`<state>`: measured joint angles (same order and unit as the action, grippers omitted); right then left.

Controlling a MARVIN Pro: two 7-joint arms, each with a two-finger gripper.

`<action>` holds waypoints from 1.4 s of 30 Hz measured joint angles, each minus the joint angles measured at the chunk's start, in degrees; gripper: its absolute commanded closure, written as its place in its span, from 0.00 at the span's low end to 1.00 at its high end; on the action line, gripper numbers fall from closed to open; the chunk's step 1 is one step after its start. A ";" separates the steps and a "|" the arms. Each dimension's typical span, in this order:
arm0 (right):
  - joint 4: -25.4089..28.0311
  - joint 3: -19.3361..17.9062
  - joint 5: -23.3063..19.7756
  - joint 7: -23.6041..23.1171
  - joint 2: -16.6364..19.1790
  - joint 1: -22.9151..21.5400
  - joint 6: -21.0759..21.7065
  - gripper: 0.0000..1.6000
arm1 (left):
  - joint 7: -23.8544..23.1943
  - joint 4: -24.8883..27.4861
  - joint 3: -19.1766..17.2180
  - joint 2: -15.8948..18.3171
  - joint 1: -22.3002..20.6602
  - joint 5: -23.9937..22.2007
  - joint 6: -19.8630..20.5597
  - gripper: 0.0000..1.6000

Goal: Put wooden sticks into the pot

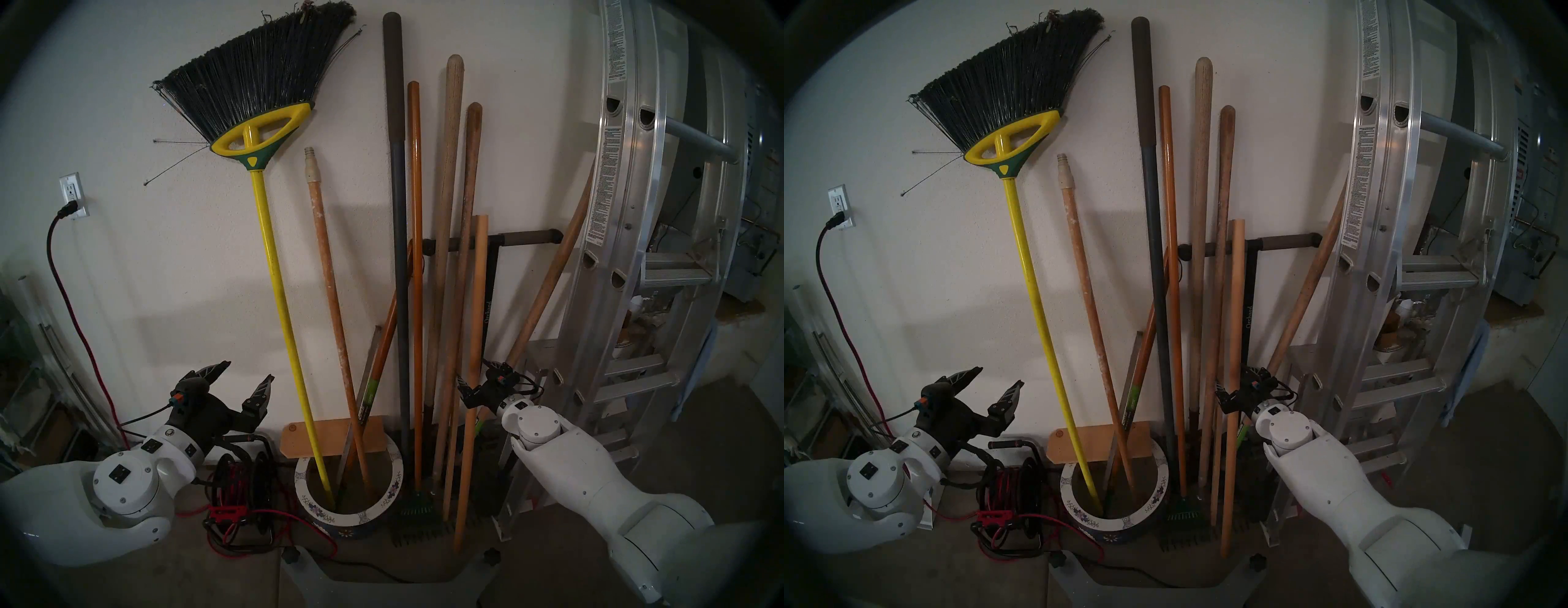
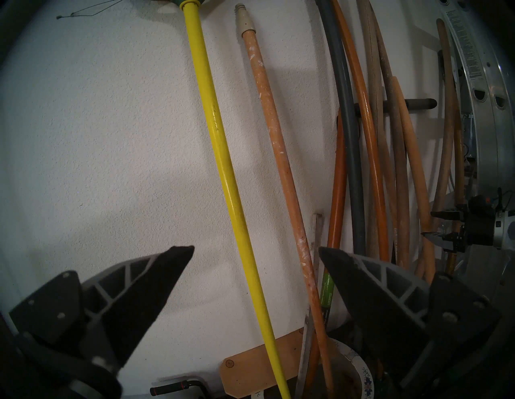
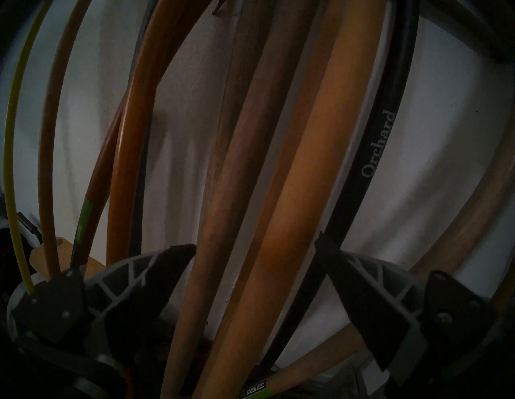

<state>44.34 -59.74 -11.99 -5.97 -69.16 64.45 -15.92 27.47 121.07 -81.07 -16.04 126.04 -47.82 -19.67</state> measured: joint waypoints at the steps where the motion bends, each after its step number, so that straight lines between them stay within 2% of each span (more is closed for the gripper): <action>1: -0.85 0.03 0.09 -0.23 -0.16 -0.38 -0.18 0.00 | 0.00 0.00 0.00 0.00 0.01 0.00 0.00 0.00; 18: -18.00 0.16 1.02 -3.42 -5.47 -9.18 -3.11 0.00 | -0.01 0.01 -0.02 0.04 0.04 -0.01 -0.01 0.00; 19: -19.10 0.15 1.02 -3.53 -5.87 -9.72 -3.35 1.00 | -0.01 0.01 -0.02 0.04 0.04 -0.01 -0.01 0.00; 23: -22.46 0.00 0.95 -3.51 -7.12 -11.22 -4.55 1.00 | -0.01 0.01 -0.02 0.05 0.05 -0.02 -0.01 0.00; 30: -27.12 -1.17 -0.01 -2.64 -9.06 -12.16 -9.83 1.00 | -0.01 0.01 -0.02 0.06 0.06 -0.02 -0.01 0.00; 34: -26.61 -1.70 -0.31 -1.84 -9.40 -11.23 -12.23 1.00 | -0.01 0.01 -0.04 0.07 0.06 -0.04 -0.02 0.00; 42: -21.64 -2.50 -0.67 -0.02 -9.05 -6.90 -16.72 1.00 | -0.01 0.01 -0.04 0.08 0.07 -0.04 -0.02 0.00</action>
<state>22.71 -62.25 -12.66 -5.99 -78.20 57.55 -32.64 27.46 121.08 -81.11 -15.96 126.11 -47.86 -19.70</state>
